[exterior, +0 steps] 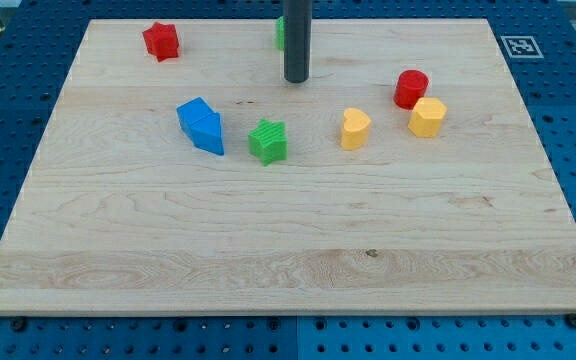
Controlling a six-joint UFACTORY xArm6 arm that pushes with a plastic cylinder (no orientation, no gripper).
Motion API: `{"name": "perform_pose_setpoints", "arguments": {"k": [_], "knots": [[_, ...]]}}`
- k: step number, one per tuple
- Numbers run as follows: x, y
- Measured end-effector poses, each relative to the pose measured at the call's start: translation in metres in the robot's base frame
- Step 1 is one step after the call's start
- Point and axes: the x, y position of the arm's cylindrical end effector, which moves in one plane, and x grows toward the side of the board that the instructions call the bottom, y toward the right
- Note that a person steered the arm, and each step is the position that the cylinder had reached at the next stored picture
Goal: Push the yellow hexagon to center right
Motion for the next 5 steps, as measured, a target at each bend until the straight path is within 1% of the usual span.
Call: {"name": "perform_pose_setpoints", "arguments": {"k": [5], "knots": [[0.002, 0.023]]}}
